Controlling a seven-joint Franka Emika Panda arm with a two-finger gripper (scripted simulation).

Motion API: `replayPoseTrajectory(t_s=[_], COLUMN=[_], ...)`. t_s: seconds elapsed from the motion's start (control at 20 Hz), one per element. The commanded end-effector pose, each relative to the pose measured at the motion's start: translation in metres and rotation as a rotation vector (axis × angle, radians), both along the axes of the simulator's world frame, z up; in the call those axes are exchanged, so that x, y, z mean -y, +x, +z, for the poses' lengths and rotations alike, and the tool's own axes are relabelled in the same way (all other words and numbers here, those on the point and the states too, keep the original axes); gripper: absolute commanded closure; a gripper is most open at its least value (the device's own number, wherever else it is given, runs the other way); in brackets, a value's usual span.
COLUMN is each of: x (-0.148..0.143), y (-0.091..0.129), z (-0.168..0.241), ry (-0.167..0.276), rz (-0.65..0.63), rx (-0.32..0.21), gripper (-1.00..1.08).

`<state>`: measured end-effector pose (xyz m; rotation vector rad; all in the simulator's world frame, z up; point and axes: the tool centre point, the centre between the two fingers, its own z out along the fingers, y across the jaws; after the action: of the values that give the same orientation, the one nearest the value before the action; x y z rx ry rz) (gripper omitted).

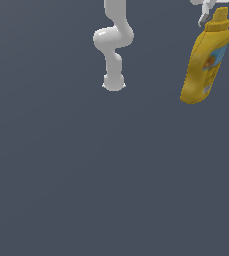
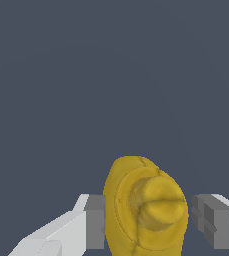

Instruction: Pick up the object and move it to a goal position.

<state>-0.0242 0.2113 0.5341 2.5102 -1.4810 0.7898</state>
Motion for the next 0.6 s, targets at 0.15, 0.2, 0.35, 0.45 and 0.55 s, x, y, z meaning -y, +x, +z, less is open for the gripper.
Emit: replayPoseTrajectory(t_s=[0.15, 0.2, 0.35, 0.45, 0.55], x=[-0.03, -0.034, -0.042, -0.046, -0.048], y=[-0.009, -0.01, -0.012, -0.013, -0.013], z=[0.027, 0.029, 0.035, 0.037, 0.038], ry=[-0.032, -0.036, -0.046, -0.051, -0.053], rz=[0.016, 0.018, 0.024, 0.027, 0.028], rx=[0.034, 0.037, 0.043, 0.046, 0.047], gripper=[1.08, 1.08, 1.08, 1.08, 1.08])
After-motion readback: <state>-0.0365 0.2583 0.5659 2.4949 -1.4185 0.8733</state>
